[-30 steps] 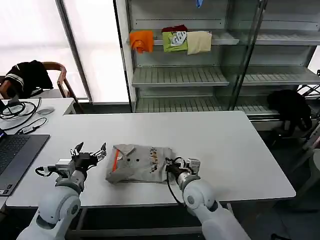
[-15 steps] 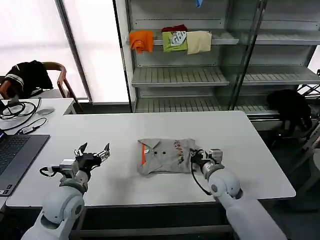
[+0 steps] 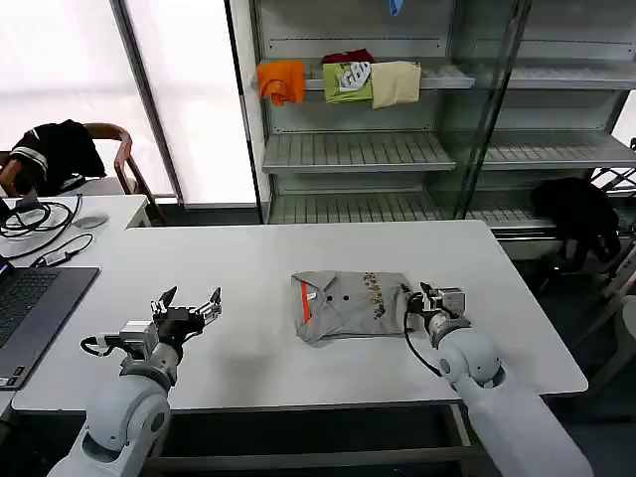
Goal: Fold and organize the clothes.
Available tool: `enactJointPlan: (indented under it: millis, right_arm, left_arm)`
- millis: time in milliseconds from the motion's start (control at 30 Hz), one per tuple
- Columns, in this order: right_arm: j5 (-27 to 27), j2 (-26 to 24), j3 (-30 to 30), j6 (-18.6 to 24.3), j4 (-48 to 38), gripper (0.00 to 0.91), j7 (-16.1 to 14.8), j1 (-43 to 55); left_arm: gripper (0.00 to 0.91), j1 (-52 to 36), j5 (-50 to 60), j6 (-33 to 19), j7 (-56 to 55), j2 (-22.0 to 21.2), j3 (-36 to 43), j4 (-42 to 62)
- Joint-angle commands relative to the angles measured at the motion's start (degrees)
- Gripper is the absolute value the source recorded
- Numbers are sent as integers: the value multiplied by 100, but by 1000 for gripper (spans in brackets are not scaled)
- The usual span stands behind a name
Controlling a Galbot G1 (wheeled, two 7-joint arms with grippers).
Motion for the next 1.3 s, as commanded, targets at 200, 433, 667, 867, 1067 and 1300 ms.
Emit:
enactJointPlan:
  millis: [200,433,667,867,1067,1300]
  right_arm:
    - [211,216,167,-23,1695,907,319,-744]
    - [770,265,129,-33,1977,907,547,-1223]
    - [1271,364,280,-25,2111,907,706,-1758]
    - [1396,396,355,-22,2069,907,868,-1978]
    - [1512,375,389,-23,1889,907,990,-1943]
    - [1507,391,426,-23,1702,907,1034,-1882]
  left_arm:
    - [907,137,139,-9,77,-200,67,-50]
    - [907,193,160,-22,98,-204,31,-87]
    - [907,194,199,-18,100,-222,83,-46]
    - [907,199,208,-20,114,-243,113,11]
    - [907,209,212,-25,149,-226,93,34]
    - [907,213,200,-29,176,-197,71,42]
